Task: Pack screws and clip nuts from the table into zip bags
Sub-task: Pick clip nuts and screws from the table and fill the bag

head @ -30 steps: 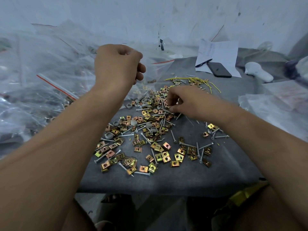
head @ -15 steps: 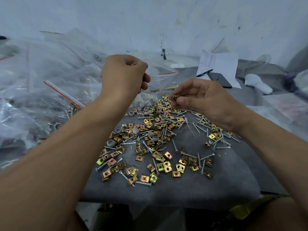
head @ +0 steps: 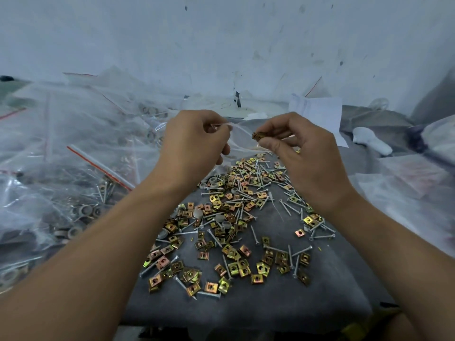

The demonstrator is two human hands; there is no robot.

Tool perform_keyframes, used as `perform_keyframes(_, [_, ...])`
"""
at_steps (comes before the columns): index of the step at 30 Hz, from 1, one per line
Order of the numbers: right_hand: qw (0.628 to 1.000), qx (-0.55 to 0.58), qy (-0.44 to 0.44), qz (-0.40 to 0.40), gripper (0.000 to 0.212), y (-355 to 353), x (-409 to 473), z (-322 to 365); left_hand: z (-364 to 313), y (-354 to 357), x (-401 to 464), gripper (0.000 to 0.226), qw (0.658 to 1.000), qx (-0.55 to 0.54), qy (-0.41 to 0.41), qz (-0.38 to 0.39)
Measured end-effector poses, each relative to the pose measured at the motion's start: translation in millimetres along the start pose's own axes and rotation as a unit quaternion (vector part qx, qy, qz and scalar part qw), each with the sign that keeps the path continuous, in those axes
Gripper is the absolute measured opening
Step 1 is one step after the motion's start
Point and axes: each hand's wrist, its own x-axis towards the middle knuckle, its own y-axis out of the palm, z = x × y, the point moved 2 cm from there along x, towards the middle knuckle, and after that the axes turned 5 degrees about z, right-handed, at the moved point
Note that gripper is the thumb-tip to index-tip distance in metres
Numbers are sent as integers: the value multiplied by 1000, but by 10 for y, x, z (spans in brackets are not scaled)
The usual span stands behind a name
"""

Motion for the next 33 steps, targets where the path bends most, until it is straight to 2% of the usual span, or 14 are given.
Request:
perform_keyframes(5, [998,-46,-25,-21,17,1,9,49,-62,1,-38,19,1000,-3,22,9])
perform_keyframes(13, [999,-30,-26,-26,15,-43,0,112,-70,-2,-44,19,999,-13,27,26])
perform_keyframes(17, [999,-28,-25,-31,15,-113,8,59,-13,-42,9,21,1000,0,5,-16])
perform_keyframes(19, [1000,-11,16,-19,15,-181,17,-61,42,-106,39,21,998,-13,-25,-62])
perform_keyframes(20, [999,-7,46,13,14,-221,23,-143,69,-141,52,21,995,-24,-36,-85])
perform_keyframes(22, [983,-27,104,150,14,-287,5,-318,109,-194,64,21,992,-31,-42,-114])
perform_keyframes(24, [933,-87,161,309,14,-355,-81,-486,117,-208,74,22,992,-22,-35,-118])
perform_keyframes(26, [886,-145,215,384,12,-443,-165,-630,112,-191,82,24,993,-24,-33,-114])
perform_keyframes(28, [877,-209,233,366,8,-498,-183,-693,102,-165,88,24,993,-25,-34,-109])
perform_keyframes(29, [882,-239,229,335,17,-504,-175,-711,95,-154,90,25,993,-25,-34,-107])
perform_keyframes(31, [911,-257,192,261,21,-455,-128,-704,91,-140,90,25,993,-27,-36,-105])
perform_keyframes(33, [937,-233,131,227,13,-330,-77,-640,91,-135,83,24,993,-30,-39,-103])
